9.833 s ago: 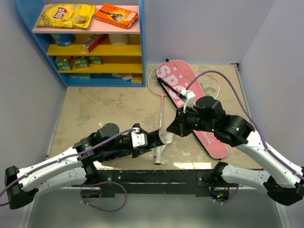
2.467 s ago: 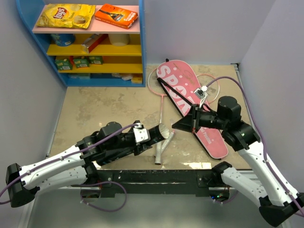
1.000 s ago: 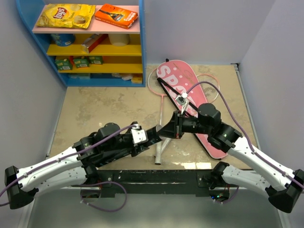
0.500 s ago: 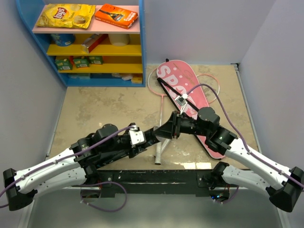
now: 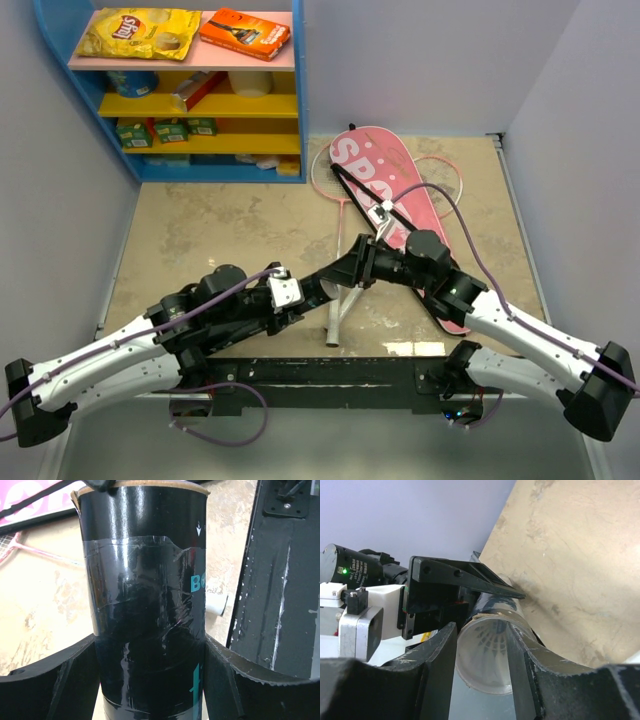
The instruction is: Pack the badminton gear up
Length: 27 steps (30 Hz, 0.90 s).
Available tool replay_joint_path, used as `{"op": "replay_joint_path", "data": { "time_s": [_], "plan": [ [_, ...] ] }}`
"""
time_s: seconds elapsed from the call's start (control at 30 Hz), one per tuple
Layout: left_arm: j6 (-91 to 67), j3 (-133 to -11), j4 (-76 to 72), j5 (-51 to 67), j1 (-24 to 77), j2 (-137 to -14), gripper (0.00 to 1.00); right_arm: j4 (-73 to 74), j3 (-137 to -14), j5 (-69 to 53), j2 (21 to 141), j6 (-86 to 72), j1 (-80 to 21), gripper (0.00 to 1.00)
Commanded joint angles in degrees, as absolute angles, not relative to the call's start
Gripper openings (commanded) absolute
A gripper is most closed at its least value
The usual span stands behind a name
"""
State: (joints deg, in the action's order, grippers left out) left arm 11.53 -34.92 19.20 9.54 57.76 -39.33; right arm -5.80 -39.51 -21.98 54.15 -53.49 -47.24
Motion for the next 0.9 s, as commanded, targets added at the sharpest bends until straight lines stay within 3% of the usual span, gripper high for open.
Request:
{"op": "replay_joint_path", "data": {
  "time_s": [0.0,0.57,0.67,0.8,0.87],
  "plan": [
    [12.4,-37.3,2.9,12.2,58.4,-36.7,0.00,-2.9,-35.2,-21.8,52.6,-55.4,-48.5,0.47],
    [12.0,-37.3,2.6,11.9,58.4,-37.8,0.00,-0.2,-32.7,-18.9,42.0,-57.0,-48.5,0.52],
    [12.0,-37.3,2.5,11.5,58.4,-37.6,0.00,-0.2,-32.3,-19.2,43.1,-56.9,-48.6,0.42],
    [12.0,-37.1,2.4,11.4,58.4,-37.2,0.00,-0.2,-32.4,-19.7,45.3,-56.3,-48.4,0.14],
    [12.0,-37.1,2.4,11.3,58.4,-37.1,0.00,-0.2,-33.0,-20.0,46.7,-55.8,-48.4,0.07]
  ]
}}
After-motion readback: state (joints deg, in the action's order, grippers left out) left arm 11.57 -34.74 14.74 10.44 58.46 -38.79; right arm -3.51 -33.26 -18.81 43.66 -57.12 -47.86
